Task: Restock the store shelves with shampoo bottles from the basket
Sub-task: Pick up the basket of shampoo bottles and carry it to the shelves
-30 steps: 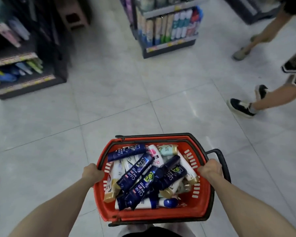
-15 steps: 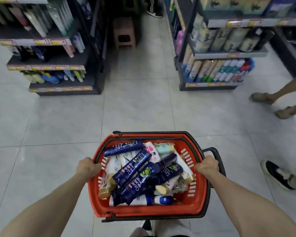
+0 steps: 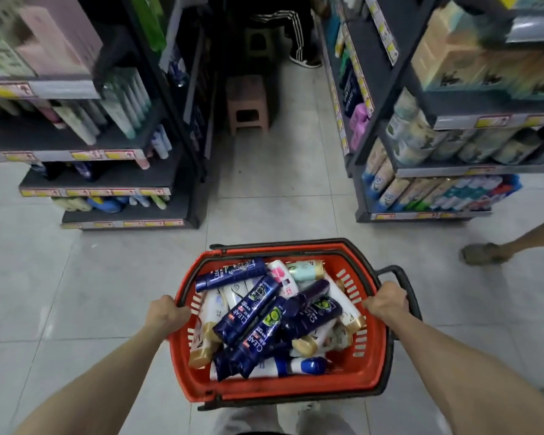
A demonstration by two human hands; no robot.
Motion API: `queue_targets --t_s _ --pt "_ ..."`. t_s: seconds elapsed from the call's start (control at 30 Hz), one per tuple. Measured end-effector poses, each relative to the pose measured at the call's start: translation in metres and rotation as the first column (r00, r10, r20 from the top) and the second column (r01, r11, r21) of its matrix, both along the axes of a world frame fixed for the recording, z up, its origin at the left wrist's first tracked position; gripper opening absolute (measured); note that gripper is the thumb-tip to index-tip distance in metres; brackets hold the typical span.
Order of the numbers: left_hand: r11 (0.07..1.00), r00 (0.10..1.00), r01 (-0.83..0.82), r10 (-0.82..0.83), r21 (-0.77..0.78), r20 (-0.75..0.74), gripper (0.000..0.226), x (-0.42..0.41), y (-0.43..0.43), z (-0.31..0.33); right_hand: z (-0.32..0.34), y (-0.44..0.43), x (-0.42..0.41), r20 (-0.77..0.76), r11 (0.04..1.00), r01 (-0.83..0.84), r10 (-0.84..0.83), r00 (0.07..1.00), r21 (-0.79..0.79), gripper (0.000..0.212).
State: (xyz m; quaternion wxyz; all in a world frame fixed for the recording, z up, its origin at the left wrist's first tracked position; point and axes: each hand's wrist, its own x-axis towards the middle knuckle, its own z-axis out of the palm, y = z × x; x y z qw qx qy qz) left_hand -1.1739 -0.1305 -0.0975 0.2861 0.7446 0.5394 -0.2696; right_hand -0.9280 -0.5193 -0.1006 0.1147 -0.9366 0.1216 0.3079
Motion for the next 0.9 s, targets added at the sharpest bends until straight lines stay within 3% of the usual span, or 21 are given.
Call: queue_targets --t_s 0.27,0.57,0.83,0.9 --pt "0.997 0.998 0.066 -0.067 0.033 0.002 0.021 0.154 0.155 0.007 -0.008 0.142 0.135 0.025 0.998 0.063 -0.064 0.998 0.030 0.043" --pt "0.998 0.998 0.062 -0.063 0.032 0.016 0.027 0.315 0.273 0.018 -0.003 0.264 0.299 0.014 0.996 0.067 -0.068 0.998 0.057 0.051" --pt "0.996 0.999 0.046 -0.045 0.073 -0.012 0.033 0.472 0.348 0.022 0.000 0.348 0.467 -0.040 0.997 0.038 -0.035 0.999 0.069 0.034" --pt "0.997 0.999 0.048 -0.048 0.067 -0.009 0.034 0.512 0.369 0.021 0.006 0.367 0.505 -0.056 0.998 0.035 -0.032 0.998 0.047 0.040"
